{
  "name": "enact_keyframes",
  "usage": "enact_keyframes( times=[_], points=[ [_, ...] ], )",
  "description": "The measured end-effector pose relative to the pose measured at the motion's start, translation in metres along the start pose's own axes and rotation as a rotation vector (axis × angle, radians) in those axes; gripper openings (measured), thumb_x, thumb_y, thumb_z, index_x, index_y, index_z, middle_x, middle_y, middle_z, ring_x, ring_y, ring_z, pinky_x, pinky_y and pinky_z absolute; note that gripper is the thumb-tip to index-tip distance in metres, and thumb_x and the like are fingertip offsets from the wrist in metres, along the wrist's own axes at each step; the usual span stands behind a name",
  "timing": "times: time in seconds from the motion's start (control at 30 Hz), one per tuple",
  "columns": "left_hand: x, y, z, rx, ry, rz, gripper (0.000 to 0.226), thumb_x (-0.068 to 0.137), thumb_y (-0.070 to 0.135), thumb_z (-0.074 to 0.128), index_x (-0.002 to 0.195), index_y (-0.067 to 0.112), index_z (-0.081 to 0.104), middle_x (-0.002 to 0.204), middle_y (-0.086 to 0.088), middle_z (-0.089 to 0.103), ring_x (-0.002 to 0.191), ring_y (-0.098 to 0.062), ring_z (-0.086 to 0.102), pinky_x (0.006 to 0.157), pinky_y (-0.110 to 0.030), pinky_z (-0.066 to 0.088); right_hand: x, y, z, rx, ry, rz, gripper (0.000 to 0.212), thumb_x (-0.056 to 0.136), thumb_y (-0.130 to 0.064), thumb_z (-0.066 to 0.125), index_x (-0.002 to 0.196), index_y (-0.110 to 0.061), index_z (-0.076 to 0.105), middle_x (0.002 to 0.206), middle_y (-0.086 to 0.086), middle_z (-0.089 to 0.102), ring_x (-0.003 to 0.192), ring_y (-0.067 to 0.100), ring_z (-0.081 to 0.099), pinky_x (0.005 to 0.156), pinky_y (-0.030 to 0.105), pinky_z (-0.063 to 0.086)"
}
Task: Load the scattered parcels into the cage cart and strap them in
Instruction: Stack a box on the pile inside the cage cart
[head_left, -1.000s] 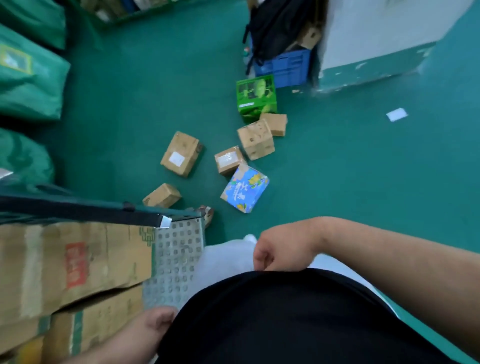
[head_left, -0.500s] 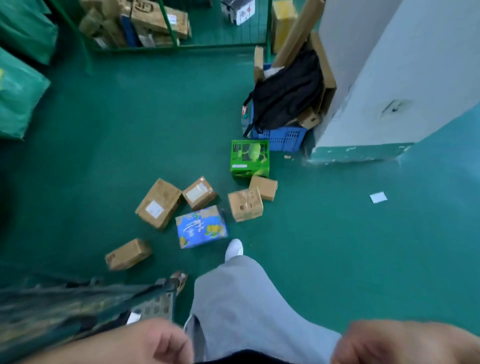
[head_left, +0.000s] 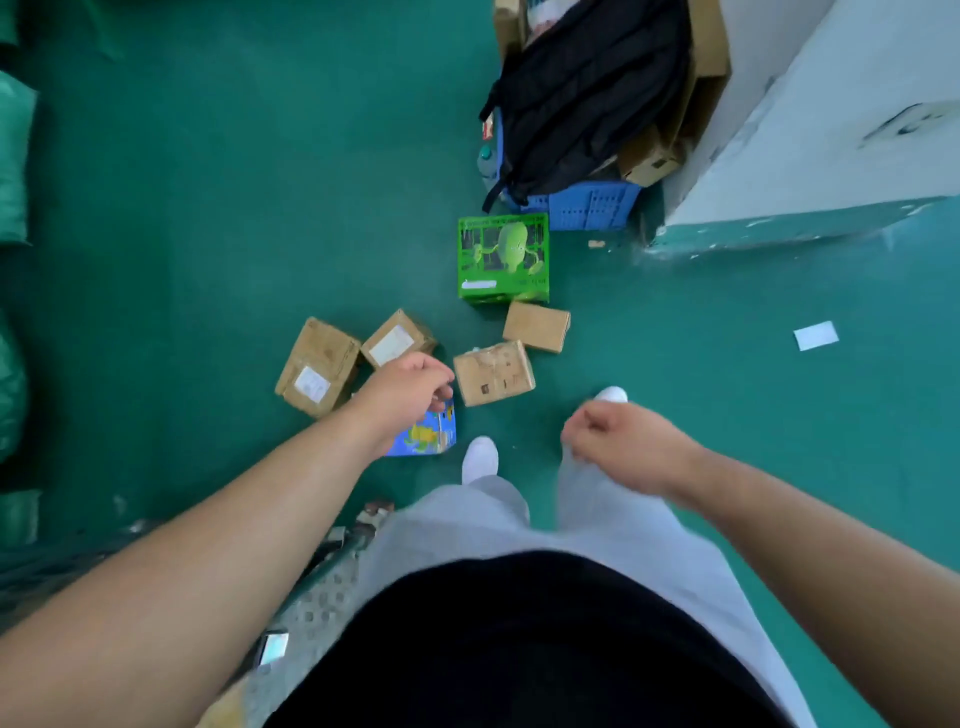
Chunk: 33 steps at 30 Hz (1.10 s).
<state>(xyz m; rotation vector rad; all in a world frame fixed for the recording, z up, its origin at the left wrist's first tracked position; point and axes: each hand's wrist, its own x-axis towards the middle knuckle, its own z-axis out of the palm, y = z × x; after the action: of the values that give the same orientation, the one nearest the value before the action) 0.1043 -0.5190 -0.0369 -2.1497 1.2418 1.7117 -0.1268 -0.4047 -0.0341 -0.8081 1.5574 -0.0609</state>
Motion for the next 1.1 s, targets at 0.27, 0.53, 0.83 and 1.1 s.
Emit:
enact_keyframes(
  times=[0.27,0.53,0.83,1.1],
  points=[
    [0.029,0.014,0.035,0.083,0.057,-0.201,0.021,0.100,0.027,0.057,0.108,0.010,0.069,0.105,-0.005,0.073,0.085,-0.016,0.066,0.070,-0.025,0.045,0.100,0.048,-0.089,-0.272,-0.099,0.090,0.021,0.101,-0.015,0.047,0.104,-0.009,0.066,0.103,0.012,0.063,0.090,0.026,0.054,0.084,0.032,0.046],
    [0.091,0.051,0.016,0.239,0.089,-0.203,0.021,0.097,0.025,0.057,0.104,0.010,0.070,0.103,-0.005,0.074,0.087,-0.019,0.067,0.087,-0.035,0.052,0.156,0.049,-0.136,-0.238,-0.074,0.158,0.023,0.103,-0.016,0.047,0.111,-0.004,0.066,0.106,0.017,0.062,0.092,0.025,0.051,0.081,0.030,0.041],
    [0.250,0.084,-0.003,0.292,-0.072,-0.183,0.012,0.098,0.021,0.056,0.096,0.014,0.065,0.087,-0.002,0.069,0.070,-0.013,0.060,0.051,-0.016,0.043,0.248,0.031,-0.141,-0.148,0.003,0.311,0.029,0.103,-0.014,0.046,0.115,0.002,0.067,0.118,0.024,0.066,0.096,0.032,0.058,0.083,0.033,0.043],
    [0.454,0.047,-0.028,0.342,-0.168,-0.357,0.012,0.099,0.019,0.054,0.093,0.013,0.062,0.085,-0.002,0.065,0.067,-0.017,0.058,0.060,-0.025,0.043,0.405,0.019,-0.085,-0.043,0.087,0.479,0.027,0.101,-0.022,0.048,0.115,-0.009,0.068,0.109,0.017,0.071,0.100,0.036,0.066,0.087,0.039,0.053]
  ],
)
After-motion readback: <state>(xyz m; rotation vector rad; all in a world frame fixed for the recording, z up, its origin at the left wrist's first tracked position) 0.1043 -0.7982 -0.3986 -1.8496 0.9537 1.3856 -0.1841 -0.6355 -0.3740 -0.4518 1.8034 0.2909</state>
